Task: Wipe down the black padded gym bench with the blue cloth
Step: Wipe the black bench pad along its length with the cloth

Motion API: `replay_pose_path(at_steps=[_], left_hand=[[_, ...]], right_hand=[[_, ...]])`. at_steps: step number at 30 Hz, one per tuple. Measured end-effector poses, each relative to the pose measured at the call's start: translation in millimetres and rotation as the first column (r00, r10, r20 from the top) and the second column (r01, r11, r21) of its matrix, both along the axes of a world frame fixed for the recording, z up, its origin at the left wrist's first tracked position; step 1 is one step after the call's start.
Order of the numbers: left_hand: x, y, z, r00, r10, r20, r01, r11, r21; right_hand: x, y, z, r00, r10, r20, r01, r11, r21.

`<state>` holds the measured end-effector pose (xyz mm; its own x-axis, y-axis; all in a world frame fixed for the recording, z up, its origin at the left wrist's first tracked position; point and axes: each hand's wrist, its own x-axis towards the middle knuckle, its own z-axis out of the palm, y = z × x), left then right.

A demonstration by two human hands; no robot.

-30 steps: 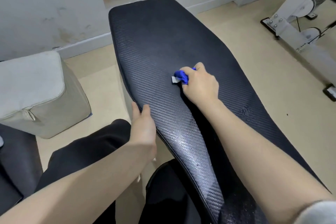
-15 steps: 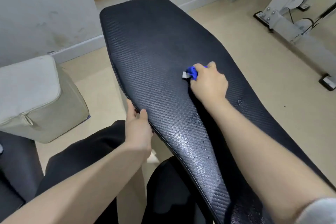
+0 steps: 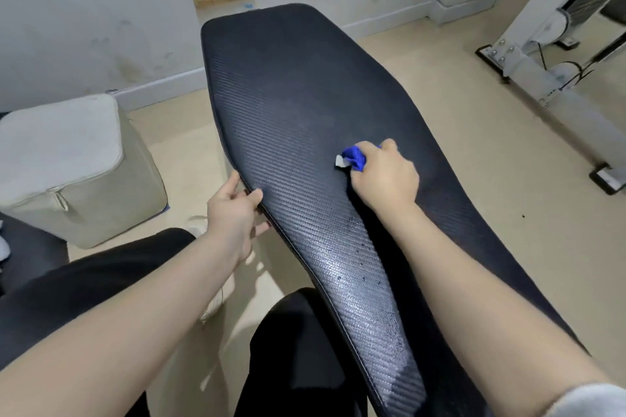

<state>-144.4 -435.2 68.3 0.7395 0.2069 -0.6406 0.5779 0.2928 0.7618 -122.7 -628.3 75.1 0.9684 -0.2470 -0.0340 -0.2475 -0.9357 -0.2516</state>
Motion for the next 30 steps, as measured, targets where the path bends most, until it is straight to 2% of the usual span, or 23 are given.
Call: replay_pose_path(at_steps=[3,5,7,8,10,12,13,16,20,23,24,27,30], left_hand=[[-1.8,-2.0,5.1,1.0,-0.002,0.008,0.002,1.0,-0.019],[-4.1,-2.8,7.3,0.999,-0.035,0.013,0.035,0.999,-0.009],[-4.1,-4.7,8.4,0.992,-0.12,-0.05,0.122,0.992,0.032],[-5.0,-5.2,9.0,0.979,-0.168,-0.113,0.176,0.983,0.056],[-10.6,-4.1,0.6,0.956,-0.214,-0.201,0.227,0.973,0.044],[-19.4,-2.9,-10.4,0.957,-0.222,-0.187,0.22,0.975,-0.032],[-24.1,-2.7,-13.7,0.961,-0.219,-0.167,0.21,0.975,-0.073],[-25.6,-1.2,-19.8,0.973,-0.195,-0.125,0.175,0.973,-0.153],[-19.7,3.2,-17.6,0.966,-0.214,-0.145,0.182,0.962,-0.203],[-18.7,5.1,-14.9,0.96,-0.244,-0.138,0.202,0.943,-0.263],[-17.5,5.5,-13.8,0.957,-0.253,-0.138,0.208,0.938,-0.277],[-17.4,7.5,-17.0,0.954,-0.265,-0.138,0.212,0.927,-0.31],[-19.6,10.8,-15.8,0.948,-0.288,-0.133,0.226,0.908,-0.353]], right_hand=[[-46.8,46.9,3.4,0.975,0.215,-0.052,-0.215,0.977,0.003],[-68.2,59.7,6.3,0.952,0.295,-0.081,-0.295,0.955,0.016],[-70.7,51.2,5.6,0.941,0.328,-0.081,-0.327,0.945,0.031],[-63.8,42.5,3.4,0.951,0.304,-0.062,-0.303,0.953,0.018],[-37.1,20.3,-2.1,0.993,0.122,-0.001,-0.122,0.993,-0.005],[-11.8,5.7,-3.0,0.998,-0.069,0.01,0.069,0.998,-0.015],[-6.4,6.2,-2.6,0.995,-0.096,0.005,0.096,0.994,-0.047],[-28.0,31.5,0.7,0.999,-0.052,-0.01,0.051,0.996,-0.073],[-91.5,75.1,2.7,0.991,0.128,-0.035,-0.129,0.991,-0.024],[-93.3,69.0,3.3,0.983,0.163,-0.089,-0.168,0.985,-0.05],[-83.0,60.9,1.1,0.99,0.123,-0.075,-0.128,0.989,-0.069],[-45.1,38.6,-4.1,0.987,-0.16,0.019,0.161,0.985,-0.07],[-40.5,46.2,-5.4,0.968,-0.249,0.04,0.251,0.965,-0.076]])
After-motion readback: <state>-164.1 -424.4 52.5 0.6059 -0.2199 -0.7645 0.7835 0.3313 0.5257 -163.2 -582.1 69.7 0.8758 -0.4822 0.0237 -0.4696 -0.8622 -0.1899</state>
